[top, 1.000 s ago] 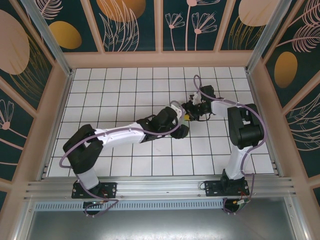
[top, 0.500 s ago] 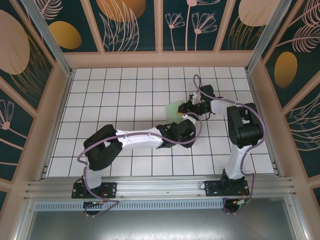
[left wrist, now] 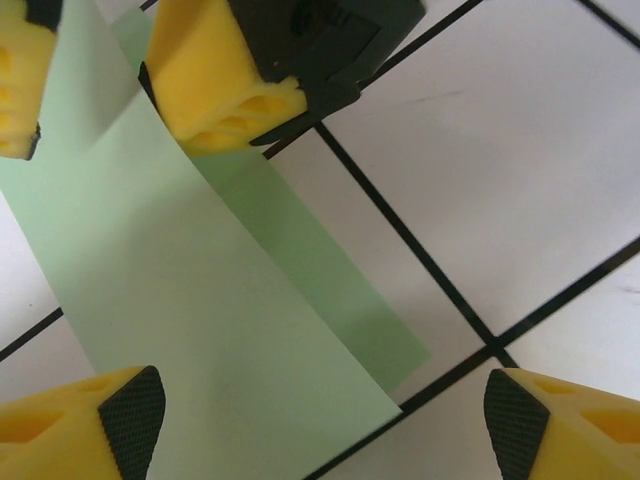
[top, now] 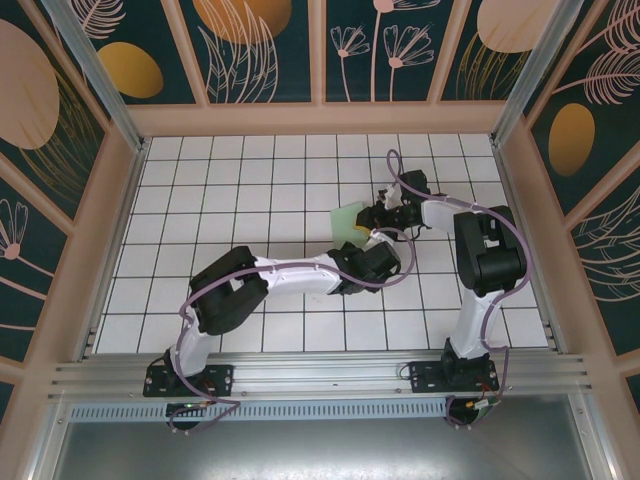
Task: Fold a paper plane with a square sheet of paper (fold left side to right side)
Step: Fold the triangle a second time at the center of the table.
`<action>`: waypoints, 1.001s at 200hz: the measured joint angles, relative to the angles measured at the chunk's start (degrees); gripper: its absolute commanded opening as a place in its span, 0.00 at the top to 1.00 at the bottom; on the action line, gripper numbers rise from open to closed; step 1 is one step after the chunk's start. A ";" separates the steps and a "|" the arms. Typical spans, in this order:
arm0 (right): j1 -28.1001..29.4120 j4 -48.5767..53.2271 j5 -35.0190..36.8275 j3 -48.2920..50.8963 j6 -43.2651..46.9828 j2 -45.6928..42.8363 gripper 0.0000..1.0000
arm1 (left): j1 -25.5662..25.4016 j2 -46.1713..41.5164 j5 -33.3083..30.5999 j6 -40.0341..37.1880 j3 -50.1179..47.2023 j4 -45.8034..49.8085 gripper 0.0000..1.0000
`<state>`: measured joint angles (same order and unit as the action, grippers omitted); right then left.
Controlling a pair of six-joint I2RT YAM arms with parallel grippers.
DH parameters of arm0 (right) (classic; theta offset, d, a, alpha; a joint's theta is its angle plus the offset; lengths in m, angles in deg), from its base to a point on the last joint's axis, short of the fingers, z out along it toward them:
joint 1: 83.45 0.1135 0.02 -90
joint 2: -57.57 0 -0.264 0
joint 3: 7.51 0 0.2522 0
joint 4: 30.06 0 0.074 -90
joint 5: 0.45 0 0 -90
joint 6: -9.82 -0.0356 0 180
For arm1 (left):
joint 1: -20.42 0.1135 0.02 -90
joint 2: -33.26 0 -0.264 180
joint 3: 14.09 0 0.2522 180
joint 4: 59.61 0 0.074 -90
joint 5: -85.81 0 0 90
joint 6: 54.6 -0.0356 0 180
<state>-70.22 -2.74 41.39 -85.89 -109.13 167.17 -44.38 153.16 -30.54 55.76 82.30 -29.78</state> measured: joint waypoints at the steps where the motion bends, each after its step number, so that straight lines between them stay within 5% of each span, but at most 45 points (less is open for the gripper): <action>1: 0.00 0.00 0.00 0.00 0.00 0.00 0.63 | 0.00 0.02 -0.09 -0.02 0.02 0.04 0.17; 181: 0.04 2.16 1.11 -0.66 0.52 0.00 0.62 | 0.00 -2.73 -0.50 -1.46 -1.11 -1.90 0.99; 200: 0.04 2.08 1.77 -1.09 0.59 0.00 0.61 | 0.00 -2.99 -0.28 -1.36 -1.55 -2.21 1.00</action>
<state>-70.17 -0.66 43.16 -86.98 -108.54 167.17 -44.38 150.16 -30.82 54.40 80.75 -31.98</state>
